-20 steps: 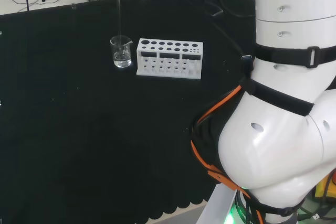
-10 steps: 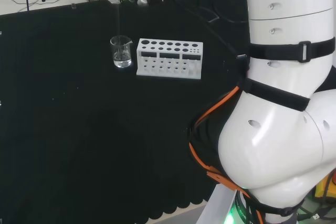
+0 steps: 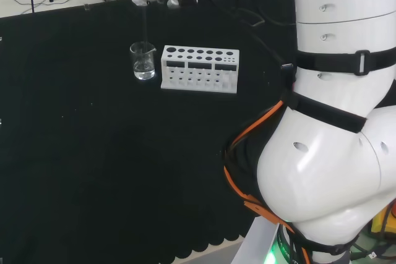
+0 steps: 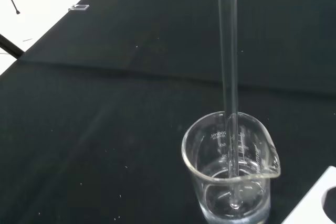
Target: Stir in the beaker to the left of the white test tube rack with the glass rod.
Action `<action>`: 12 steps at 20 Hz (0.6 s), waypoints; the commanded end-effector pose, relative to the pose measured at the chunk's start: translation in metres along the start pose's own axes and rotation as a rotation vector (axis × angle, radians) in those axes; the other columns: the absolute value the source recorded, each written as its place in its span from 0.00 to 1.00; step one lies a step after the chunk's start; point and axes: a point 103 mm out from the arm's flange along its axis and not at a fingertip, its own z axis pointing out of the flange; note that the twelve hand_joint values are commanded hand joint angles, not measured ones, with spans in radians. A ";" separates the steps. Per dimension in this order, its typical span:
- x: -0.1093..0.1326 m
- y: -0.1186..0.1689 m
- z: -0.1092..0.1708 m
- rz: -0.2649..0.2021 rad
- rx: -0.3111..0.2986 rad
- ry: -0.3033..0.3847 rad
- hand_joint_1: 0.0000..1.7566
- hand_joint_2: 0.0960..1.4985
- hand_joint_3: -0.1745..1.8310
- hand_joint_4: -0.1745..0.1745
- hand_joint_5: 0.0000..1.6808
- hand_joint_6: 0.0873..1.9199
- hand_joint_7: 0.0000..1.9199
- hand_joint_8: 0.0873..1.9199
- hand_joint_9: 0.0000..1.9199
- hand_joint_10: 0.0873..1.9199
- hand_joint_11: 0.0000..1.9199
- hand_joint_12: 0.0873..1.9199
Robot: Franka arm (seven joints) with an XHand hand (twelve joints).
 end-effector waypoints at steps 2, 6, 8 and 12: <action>0.010 -0.008 0.001 0.000 0.004 -0.007 0.75 0.71 0.00 0.00 0.79 0.01 0.63 0.47 0.90 0.32 0.68 0.40; 0.022 0.001 0.006 -0.021 0.015 -0.007 0.75 0.72 0.00 0.00 0.79 0.01 0.63 0.47 0.90 0.32 0.68 0.40; 0.027 0.008 0.008 -0.031 0.017 -0.003 0.75 0.72 0.00 0.00 0.79 0.01 0.63 0.47 0.90 0.32 0.68 0.40; 0.032 0.022 0.013 -0.044 0.021 0.004 0.75 0.72 0.00 0.00 0.79 0.01 0.63 0.47 0.90 0.32 0.68 0.40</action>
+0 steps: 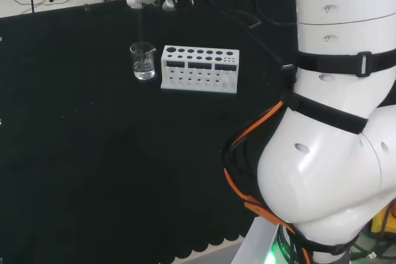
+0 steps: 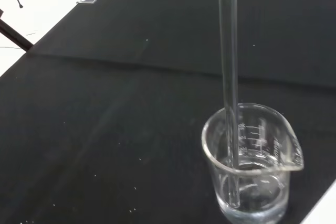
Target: Stir in the beaker to the left of the white test tube rack with the glass rod.
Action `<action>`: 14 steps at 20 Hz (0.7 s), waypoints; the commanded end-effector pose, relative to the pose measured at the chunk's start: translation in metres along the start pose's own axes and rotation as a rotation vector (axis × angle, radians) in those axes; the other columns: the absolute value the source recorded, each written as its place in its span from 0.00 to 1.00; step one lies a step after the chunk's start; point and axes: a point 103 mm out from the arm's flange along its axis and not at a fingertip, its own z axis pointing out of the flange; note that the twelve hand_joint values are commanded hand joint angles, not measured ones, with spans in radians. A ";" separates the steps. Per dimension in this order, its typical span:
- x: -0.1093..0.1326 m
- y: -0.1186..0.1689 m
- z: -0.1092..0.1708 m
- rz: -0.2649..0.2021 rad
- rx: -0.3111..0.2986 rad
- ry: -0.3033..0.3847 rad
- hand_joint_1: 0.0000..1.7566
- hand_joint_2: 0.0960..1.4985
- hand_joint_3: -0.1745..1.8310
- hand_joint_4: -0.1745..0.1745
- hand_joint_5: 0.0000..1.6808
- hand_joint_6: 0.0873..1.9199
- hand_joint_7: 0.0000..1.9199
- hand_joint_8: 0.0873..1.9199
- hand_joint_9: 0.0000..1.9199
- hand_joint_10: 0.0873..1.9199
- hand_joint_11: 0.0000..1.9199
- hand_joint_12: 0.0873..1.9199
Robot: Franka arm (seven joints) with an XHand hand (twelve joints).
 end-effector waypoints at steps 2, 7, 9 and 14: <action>0.009 0.025 0.010 -0.022 0.012 0.010 0.75 0.72 0.00 0.00 0.79 0.00 0.63 0.47 0.90 0.32 0.68 0.40; -0.012 0.026 0.006 0.012 0.005 0.014 0.75 0.72 0.00 0.00 0.79 0.00 0.63 0.47 0.90 0.32 0.68 0.40; -0.021 0.022 0.002 0.028 -0.001 0.013 0.75 0.72 0.00 0.00 0.79 0.00 0.63 0.47 0.90 0.32 0.68 0.40; -0.041 0.006 -0.009 0.071 -0.018 0.002 0.75 0.72 0.00 0.00 0.79 0.00 0.63 0.47 0.90 0.32 0.68 0.40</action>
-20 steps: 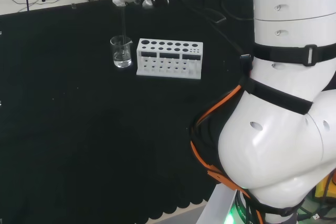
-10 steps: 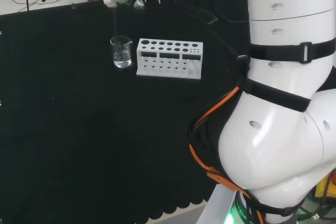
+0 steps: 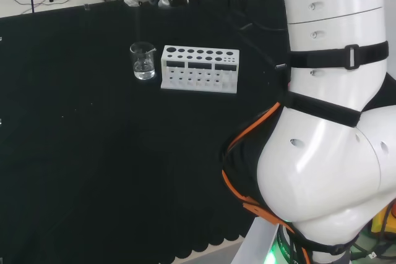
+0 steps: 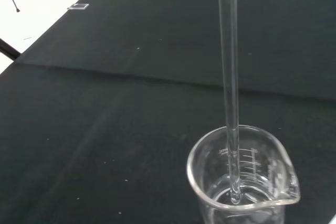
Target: Stir in the beaker to the left of the white test tube rack with the glass rod.
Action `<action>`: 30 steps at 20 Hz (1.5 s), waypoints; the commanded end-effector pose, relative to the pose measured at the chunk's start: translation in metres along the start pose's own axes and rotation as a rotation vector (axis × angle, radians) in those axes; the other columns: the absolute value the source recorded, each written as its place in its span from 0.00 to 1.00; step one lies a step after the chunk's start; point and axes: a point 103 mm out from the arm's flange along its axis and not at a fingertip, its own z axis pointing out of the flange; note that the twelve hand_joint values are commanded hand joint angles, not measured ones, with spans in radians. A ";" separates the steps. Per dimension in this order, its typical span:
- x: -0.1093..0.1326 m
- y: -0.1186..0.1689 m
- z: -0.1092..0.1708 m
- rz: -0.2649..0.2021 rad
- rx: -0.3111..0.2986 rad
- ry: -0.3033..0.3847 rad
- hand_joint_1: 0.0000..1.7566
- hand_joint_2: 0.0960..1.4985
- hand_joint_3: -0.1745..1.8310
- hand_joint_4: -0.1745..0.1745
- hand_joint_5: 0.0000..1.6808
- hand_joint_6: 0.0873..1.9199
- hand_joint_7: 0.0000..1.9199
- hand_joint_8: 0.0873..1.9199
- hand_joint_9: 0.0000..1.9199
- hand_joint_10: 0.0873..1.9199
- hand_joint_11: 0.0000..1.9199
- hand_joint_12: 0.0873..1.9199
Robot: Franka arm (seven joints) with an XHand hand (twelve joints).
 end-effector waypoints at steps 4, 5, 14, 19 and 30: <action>-0.031 -0.029 -0.019 0.074 -0.019 -0.014 0.75 0.72 0.00 0.00 0.79 0.00 0.63 0.47 0.90 0.32 0.68 0.40; -0.029 -0.031 -0.019 0.072 -0.017 -0.015 0.75 0.71 0.00 0.00 0.79 0.00 0.63 0.47 0.90 0.32 0.68 0.40; 0.031 -0.017 -0.011 -0.025 0.001 -0.012 0.75 0.72 0.00 0.00 0.79 0.00 0.63 0.47 0.90 0.33 0.68 0.40; 0.048 -0.003 0.001 -0.052 0.018 -0.008 0.75 0.71 0.00 0.00 0.79 0.00 0.63 0.47 0.90 0.33 0.68 0.40; -0.011 0.006 -0.010 0.031 -0.003 -0.019 0.75 0.71 0.00 0.00 0.79 0.00 0.63 0.47 0.90 0.33 0.68 0.40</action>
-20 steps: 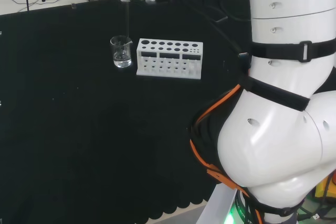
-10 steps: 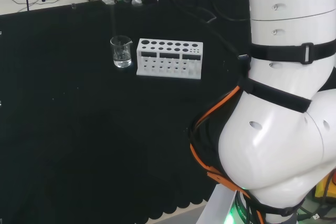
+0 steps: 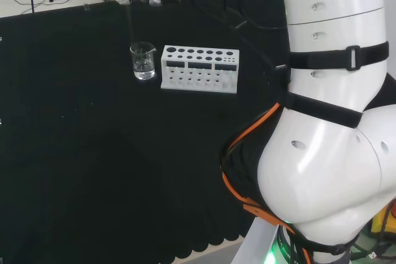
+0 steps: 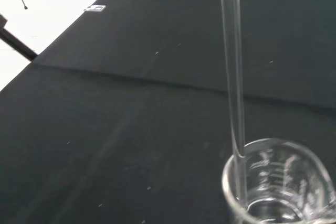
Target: Stir in the beaker to the left of the white test tube rack with the glass rod.
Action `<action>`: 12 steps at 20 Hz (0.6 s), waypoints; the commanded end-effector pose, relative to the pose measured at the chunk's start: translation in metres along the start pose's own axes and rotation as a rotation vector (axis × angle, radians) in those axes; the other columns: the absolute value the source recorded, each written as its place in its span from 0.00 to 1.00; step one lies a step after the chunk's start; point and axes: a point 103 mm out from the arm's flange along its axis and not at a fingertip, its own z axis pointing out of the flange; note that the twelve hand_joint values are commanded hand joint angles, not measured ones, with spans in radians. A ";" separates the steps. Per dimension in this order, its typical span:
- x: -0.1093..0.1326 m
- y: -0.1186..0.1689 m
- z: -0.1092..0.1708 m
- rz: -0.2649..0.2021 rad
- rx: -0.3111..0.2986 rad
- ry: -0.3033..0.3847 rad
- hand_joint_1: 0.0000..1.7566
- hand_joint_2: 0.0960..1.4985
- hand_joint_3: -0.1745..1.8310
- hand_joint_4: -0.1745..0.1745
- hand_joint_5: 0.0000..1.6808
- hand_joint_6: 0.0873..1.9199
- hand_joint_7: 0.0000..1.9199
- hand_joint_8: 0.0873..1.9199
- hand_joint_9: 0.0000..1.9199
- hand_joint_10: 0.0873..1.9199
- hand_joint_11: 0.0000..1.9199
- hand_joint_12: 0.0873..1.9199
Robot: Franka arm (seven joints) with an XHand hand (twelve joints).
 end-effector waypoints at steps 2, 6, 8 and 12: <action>-0.044 -0.008 -0.003 0.064 0.000 -0.006 0.75 0.71 0.00 0.00 0.79 0.00 0.63 0.47 0.90 0.33 0.68 0.40; -0.051 -0.019 -0.005 0.081 -0.002 -0.006 0.75 0.71 0.00 0.00 0.79 0.00 0.63 0.47 0.90 0.33 0.68 0.40; -0.050 -0.025 -0.004 0.083 0.001 -0.008 0.75 0.71 0.00 0.00 0.79 0.00 0.63 0.47 0.90 0.33 0.68 0.40; -0.036 -0.031 -0.001 0.066 0.010 -0.012 0.75 0.71 0.00 0.00 0.79 0.00 0.63 0.47 0.90 0.33 0.68 0.40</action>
